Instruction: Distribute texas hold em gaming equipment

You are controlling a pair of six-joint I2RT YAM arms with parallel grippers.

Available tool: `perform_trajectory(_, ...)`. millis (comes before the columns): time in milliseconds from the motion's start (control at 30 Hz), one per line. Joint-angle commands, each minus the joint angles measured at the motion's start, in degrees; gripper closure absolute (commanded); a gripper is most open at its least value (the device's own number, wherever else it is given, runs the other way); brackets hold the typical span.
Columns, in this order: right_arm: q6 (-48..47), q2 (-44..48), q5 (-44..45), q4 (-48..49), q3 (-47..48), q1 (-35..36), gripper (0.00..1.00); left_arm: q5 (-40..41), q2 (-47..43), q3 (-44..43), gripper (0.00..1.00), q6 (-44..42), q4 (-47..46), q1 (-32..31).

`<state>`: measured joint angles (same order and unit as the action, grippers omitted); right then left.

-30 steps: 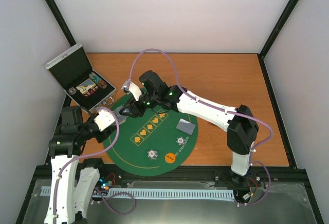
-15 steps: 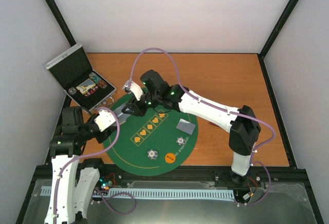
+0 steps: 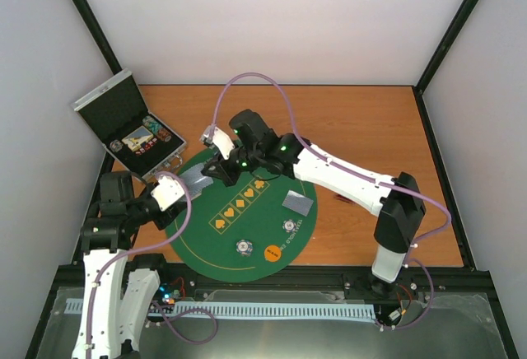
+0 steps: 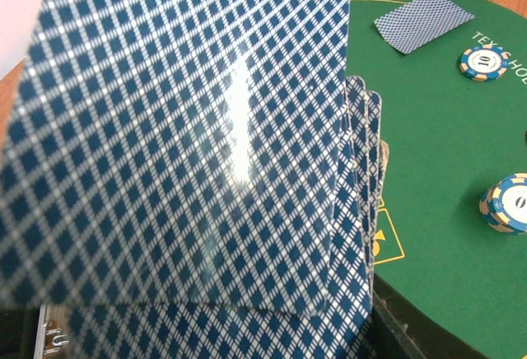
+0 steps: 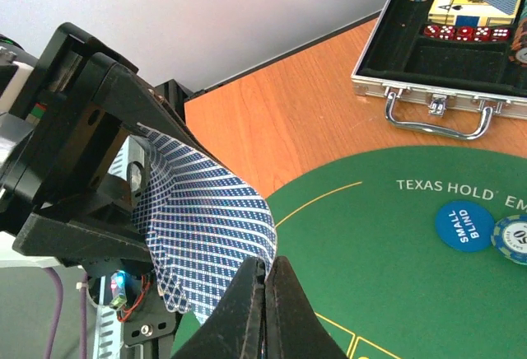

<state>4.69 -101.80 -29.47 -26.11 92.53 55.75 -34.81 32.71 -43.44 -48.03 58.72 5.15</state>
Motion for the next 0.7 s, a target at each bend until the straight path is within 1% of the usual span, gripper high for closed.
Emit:
perform_trajectory(0, -1.76, 2.9, 2.44, -1.67, 1.34, -0.1, 0.97, -0.69, -1.04, 0.0, 0.53, 1.5, -2.17, 0.46)
perform_trajectory(100, -1.9, 4.14, 1.34, -1.94, 1.28, -0.84, 0.97, -0.07, -1.39, 0.36, 0.53, 2.44, -2.53, 0.37)
perform_trajectory(200, -0.1, 5.88, -2.64, -0.95, 0.53, -3.24, 0.97, 1.15, -1.87, 0.74, 0.53, 4.68, -4.25, 0.39)
perform_trajectory(267, 2.68, 7.46, -5.58, 1.49, -1.19, -6.0, 0.97, 2.29, -2.22, 1.25, 0.53, 6.62, -5.92, 0.4)
perform_trajectory(367, 8.34, 10.27, -8.68, 8.16, -4.97, -10.34, 0.97, 4.48, -2.91, 2.46, 0.53, 8.4, -8.12, 0.47)
perform_trajectory(433, 11.9, 10.95, -8.49, 11.56, -7.18, -13.06, 0.97, 5.76, -3.16, 3.16, 0.53, 9.35, -9.36, 0.39)
perform_trajectory(500, 15.83, 10.67, -6.45, 15.14, -9.47, -15.54, 0.97, 6.4, -3.33, 3.92, 0.53, 9.83, -10.02, 0.41)
perform_trajectory(567, 21.81, 8.8, -4.18, 18.71, -11.53, -17.89, 0.97, 6.5, -3.71, 4.24, 0.53, 9.95, -10.32, 0.4)
perform_trajectory(667, 28.26, 4.04, -1.56, 23.42, -12.8, -19.86, 0.97, 6.8, -4.25, 4.54, 0.53, 10.02, -10.47, 0.44)
